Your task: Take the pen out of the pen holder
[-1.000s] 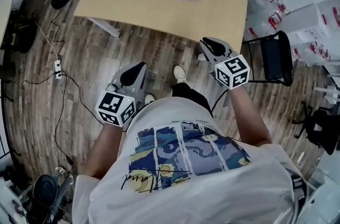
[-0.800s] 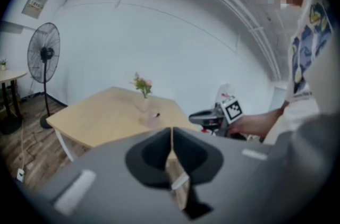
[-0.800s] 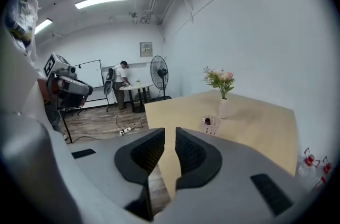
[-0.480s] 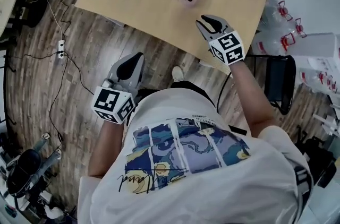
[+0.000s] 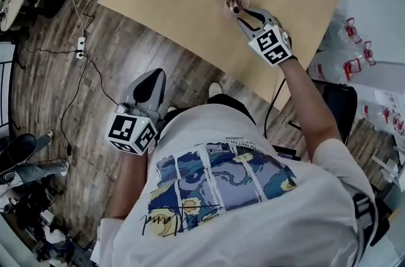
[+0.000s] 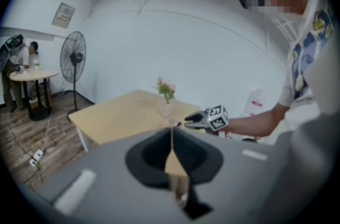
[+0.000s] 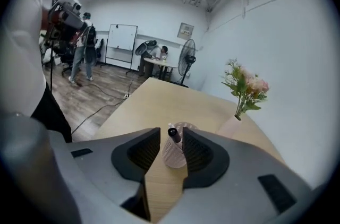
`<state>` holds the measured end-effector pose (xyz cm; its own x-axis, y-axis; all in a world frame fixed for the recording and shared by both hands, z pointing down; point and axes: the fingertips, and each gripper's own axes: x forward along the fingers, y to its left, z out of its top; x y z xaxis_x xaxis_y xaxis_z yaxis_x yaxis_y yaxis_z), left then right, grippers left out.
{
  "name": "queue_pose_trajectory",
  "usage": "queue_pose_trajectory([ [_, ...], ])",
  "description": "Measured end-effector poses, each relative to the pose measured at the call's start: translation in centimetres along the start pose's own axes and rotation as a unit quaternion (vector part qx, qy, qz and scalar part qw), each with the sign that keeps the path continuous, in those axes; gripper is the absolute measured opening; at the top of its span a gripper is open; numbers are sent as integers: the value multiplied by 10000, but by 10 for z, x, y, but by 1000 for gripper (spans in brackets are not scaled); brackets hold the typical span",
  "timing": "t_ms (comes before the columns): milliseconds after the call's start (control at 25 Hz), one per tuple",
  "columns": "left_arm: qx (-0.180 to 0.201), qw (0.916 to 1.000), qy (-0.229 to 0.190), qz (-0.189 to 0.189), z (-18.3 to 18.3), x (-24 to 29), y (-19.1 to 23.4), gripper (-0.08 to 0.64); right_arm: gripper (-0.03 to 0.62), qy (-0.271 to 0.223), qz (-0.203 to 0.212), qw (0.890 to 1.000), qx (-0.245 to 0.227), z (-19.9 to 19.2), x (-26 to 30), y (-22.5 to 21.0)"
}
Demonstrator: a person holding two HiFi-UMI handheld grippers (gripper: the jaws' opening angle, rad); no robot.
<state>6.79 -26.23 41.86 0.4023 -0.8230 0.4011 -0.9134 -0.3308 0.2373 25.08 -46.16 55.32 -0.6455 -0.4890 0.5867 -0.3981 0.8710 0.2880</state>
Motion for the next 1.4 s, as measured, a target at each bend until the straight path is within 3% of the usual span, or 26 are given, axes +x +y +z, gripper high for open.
queue_pose_trajectory([
  [200,-43,9997,-47,223,3,4,10,15,118,251,183,9942,-1027,-8,23,-1],
  [520,-105,9995,-2,311,7,10,12,15,109,385,322,9831,-1761,-16,40,0],
  [680,-119,9995,-5,302,10,15,10,15,58,312,318,9818,-1847,-15,42,2],
  [1400,-135,9998,-86,138,7,-2,22,15,61,167,-196,9876,-1550,10,17,-3],
])
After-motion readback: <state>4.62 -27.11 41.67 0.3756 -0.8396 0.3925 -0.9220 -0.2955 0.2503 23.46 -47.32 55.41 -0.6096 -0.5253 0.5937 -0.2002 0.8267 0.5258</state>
